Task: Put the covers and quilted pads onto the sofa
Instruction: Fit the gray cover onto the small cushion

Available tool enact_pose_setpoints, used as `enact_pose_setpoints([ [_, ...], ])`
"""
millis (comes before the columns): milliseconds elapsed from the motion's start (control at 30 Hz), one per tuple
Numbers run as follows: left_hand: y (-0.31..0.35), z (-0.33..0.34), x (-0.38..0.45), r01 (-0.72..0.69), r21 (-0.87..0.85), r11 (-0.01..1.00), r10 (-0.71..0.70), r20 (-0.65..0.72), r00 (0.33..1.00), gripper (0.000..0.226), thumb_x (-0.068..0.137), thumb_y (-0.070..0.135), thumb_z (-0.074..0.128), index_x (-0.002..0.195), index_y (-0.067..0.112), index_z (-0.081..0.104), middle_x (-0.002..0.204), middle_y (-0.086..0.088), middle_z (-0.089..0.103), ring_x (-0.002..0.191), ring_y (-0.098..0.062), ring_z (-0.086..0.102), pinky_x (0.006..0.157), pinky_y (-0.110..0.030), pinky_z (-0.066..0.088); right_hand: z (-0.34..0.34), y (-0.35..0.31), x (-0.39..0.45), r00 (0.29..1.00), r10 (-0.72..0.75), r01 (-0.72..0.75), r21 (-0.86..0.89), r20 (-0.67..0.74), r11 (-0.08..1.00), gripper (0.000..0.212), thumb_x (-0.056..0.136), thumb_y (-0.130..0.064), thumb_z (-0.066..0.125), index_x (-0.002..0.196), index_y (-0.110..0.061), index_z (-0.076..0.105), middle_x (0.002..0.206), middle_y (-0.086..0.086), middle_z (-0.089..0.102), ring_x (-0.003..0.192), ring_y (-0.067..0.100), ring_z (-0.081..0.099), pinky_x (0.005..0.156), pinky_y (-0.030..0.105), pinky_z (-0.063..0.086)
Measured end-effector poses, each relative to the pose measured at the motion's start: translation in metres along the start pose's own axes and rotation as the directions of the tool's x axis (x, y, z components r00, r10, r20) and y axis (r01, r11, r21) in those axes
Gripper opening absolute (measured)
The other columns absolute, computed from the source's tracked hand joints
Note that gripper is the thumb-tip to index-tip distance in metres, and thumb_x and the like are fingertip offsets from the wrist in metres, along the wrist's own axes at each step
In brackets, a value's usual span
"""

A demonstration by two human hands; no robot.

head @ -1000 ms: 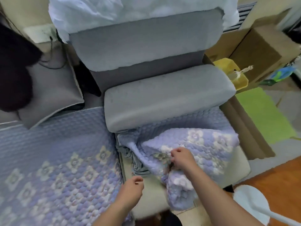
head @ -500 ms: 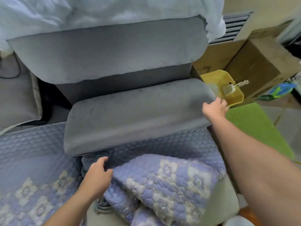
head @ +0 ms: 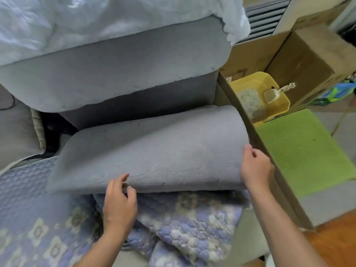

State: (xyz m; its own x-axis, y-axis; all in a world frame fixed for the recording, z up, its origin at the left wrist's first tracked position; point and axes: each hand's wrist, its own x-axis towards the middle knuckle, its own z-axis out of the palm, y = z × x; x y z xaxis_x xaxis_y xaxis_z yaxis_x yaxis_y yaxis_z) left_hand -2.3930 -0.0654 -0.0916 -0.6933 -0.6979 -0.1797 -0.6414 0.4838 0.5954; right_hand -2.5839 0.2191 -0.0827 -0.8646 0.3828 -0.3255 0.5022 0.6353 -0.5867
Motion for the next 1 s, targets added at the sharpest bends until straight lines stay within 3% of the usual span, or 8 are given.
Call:
enact_pose_setpoints([
  [167,0.026,-0.003,0.019,-0.157,0.039,0.987,0.158,-0.024,0.987,0.035,0.093,0.019,0.049,0.126,0.015,0.061,0.121,-0.004,0.056,0.113,-0.021,0.047,0.099,-0.037,0.038,-0.023,0.081,-0.059,0.988,0.143,-0.146,0.061,0.056,0.987,0.06,0.089,-0.056,0.04,0.089,-0.004,0.07,0.09,0.016,0.063,0.094,0.037,0.061,0.08,0.037,0.044],
  [300,0.011,0.001,0.028,-0.012,0.235,0.972,-0.041,0.22,0.975,0.037,0.1,0.033,0.047,0.132,0.019,0.059,0.141,-0.01,0.053,0.132,-0.03,0.041,0.112,-0.043,0.025,-0.018,0.108,-0.086,0.935,0.324,-0.324,-0.022,0.143,0.946,0.079,0.092,-0.068,0.024,0.129,-0.011,0.063,0.133,0.015,0.061,0.12,0.035,0.055,0.102,0.047,0.043],
  [400,-0.003,-0.009,0.004,0.25,0.258,0.933,-0.282,0.094,0.955,0.064,0.091,0.051,0.061,0.146,0.024,0.041,0.157,-0.013,0.029,0.143,-0.035,0.025,0.117,-0.052,0.021,-0.024,0.113,-0.099,0.883,0.39,-0.38,-0.09,0.26,0.921,0.105,0.077,-0.092,0.01,0.143,-0.018,0.044,0.136,0.014,0.057,0.116,0.038,0.057,0.096,0.051,0.048],
  [500,-0.013,-0.032,-0.031,0.625,0.031,0.78,-0.623,-0.056,0.78,0.104,0.079,0.061,0.074,0.152,0.008,0.023,0.157,-0.021,0.02,0.145,-0.039,0.021,0.119,-0.05,0.02,-0.023,0.117,-0.123,0.786,0.395,-0.362,-0.165,0.475,0.918,0.11,0.063,-0.1,0.011,0.154,-0.04,0.023,0.151,0.005,0.045,0.124,0.039,0.053,0.084,0.053,0.056],
  [633,-0.06,-0.038,-0.054,0.85,-0.393,0.351,-0.855,0.236,0.462,0.112,0.068,0.074,0.075,0.146,0.003,0.034,0.146,-0.017,0.046,0.123,-0.039,0.054,0.097,-0.056,0.051,-0.02,0.118,-0.15,0.723,0.423,-0.385,-0.189,0.547,0.903,0.12,0.058,-0.101,0.024,0.158,-0.035,0.012,0.16,0.001,0.03,0.128,0.041,0.048,0.073,0.049,0.057],
  [767,-0.099,-0.057,-0.05,0.79,-0.486,0.374,-0.678,0.438,0.59,0.058,0.094,0.044,0.067,0.127,-0.003,0.058,0.122,-0.017,0.068,0.097,-0.032,0.068,0.076,-0.037,0.055,-0.015,0.121,-0.162,0.779,0.39,-0.338,-0.196,0.49,0.921,0.123,0.058,-0.101,0.03,0.159,-0.032,0.01,0.162,-0.001,0.027,0.134,0.037,0.045,0.074,0.044,0.056],
  [867,-0.098,-0.069,-0.049,0.707,-0.518,0.482,-0.607,0.385,0.695,0.039,0.101,0.032,0.06,0.124,0.0,0.06,0.115,-0.016,0.068,0.098,-0.032,0.067,0.085,-0.04,0.055,-0.013,0.108,-0.183,0.835,0.346,-0.309,-0.156,0.428,0.938,0.117,0.068,-0.097,0.034,0.159,-0.026,0.015,0.162,0.003,0.028,0.141,0.033,0.037,0.11,0.052,0.04],
  [1000,-0.071,-0.097,-0.061,0.451,-0.435,0.779,-0.406,0.199,0.892,0.018,0.097,0.013,0.053,0.081,0.006,0.057,0.075,-0.004,0.054,0.074,-0.019,0.051,0.056,-0.032,0.032,-0.008,0.116,-0.208,0.851,0.345,-0.401,0.066,0.395,0.914,0.098,0.077,-0.082,0.045,0.156,-0.029,0.024,0.155,-0.002,0.037,0.138,0.031,0.041,0.113,0.054,0.035],
])
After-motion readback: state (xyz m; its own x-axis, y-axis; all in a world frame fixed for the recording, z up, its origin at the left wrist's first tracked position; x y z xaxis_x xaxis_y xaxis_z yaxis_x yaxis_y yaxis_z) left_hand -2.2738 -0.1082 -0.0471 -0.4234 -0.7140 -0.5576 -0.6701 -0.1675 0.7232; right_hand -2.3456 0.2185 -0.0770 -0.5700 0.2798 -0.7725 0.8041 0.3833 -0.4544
